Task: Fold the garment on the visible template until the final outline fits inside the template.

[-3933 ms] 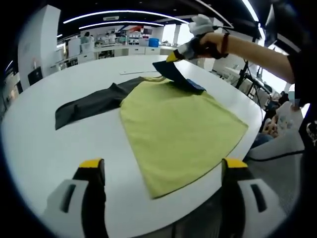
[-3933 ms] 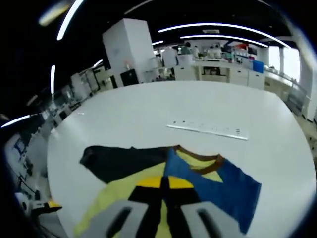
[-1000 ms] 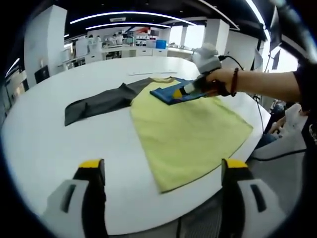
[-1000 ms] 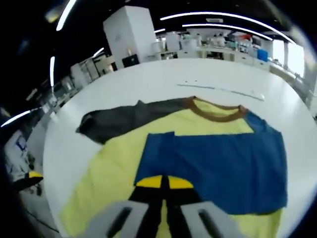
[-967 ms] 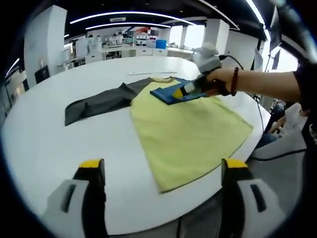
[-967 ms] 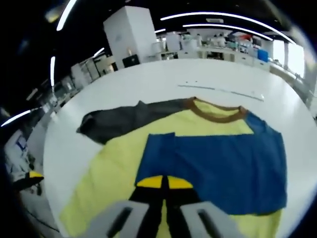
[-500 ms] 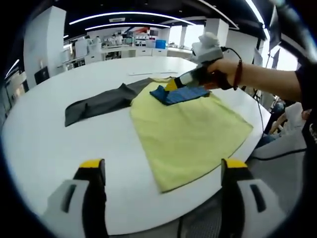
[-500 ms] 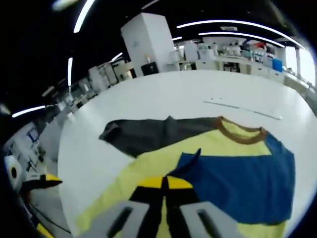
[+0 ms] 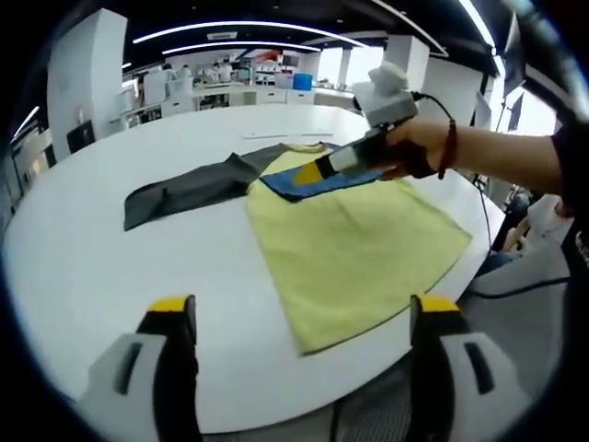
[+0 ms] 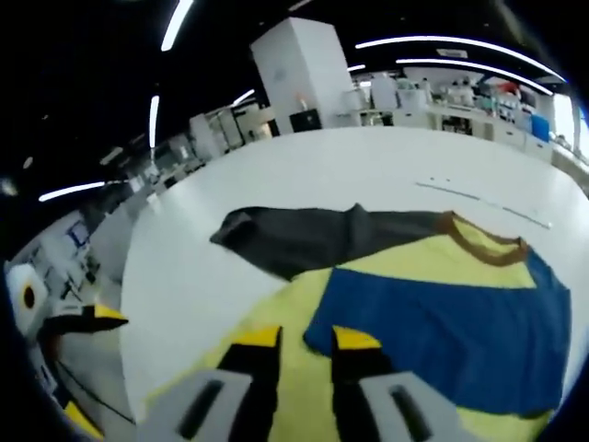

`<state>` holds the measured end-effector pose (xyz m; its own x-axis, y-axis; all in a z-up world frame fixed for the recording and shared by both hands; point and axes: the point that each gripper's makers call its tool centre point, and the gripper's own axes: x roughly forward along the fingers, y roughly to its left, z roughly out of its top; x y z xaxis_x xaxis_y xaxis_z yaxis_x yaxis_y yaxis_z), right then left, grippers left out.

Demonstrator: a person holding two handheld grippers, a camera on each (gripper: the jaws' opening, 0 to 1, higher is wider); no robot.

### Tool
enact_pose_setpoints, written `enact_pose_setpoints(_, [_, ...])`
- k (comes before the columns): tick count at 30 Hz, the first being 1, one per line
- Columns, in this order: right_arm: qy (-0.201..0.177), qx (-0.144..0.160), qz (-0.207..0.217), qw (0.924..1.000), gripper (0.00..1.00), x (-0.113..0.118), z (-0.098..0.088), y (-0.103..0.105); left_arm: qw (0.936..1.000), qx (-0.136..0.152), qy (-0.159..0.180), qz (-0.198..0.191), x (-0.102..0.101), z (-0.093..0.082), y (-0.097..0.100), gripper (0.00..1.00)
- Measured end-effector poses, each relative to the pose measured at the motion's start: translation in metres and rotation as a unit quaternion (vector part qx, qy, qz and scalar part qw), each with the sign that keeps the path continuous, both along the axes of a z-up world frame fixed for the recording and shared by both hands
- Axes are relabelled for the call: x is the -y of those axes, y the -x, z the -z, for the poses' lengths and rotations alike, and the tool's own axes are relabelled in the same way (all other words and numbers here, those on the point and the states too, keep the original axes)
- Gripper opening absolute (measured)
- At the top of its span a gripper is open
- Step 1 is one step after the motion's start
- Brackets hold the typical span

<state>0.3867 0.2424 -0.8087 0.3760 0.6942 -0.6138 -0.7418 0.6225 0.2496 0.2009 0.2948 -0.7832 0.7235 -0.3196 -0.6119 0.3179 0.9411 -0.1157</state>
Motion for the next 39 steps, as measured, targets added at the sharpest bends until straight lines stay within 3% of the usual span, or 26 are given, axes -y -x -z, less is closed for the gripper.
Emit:
enact_pose_setpoints(7, [0.023, 0.029, 0.033, 0.9988, 0.58, 0.04, -0.003, -0.017, 1.0, 0.006, -0.001, 0.003, 0.002, -0.003, -0.003, 0.96])
enact_pose_setpoints(18, [0.028, 0.044, 0.103, 0.9934, 0.8, 0.12, -0.009, -0.043, 1.0, 0.005, -0.003, 0.007, 0.004, -0.003, -0.004, 0.99])
enact_pose_setpoints(28, [0.03, 0.049, 0.141, 0.9884, 0.8, 0.193, -0.014, -0.048, 0.9999, 0.006, -0.006, 0.014, 0.007, -0.004, -0.007, 0.99])
enact_pose_setpoints(35, [0.034, 0.041, 0.168, 0.9844, 0.73, 0.233, -0.006, -0.048, 0.9998, 0.002, -0.007, 0.017, 0.009, -0.001, -0.007, 0.99])
enact_pose_setpoints(39, [0.042, 0.043, 0.175, 0.9828, 0.63, 0.248, -0.006, -0.05, 0.9998, 0.0, -0.008, 0.018, 0.011, -0.001, -0.008, 0.99])
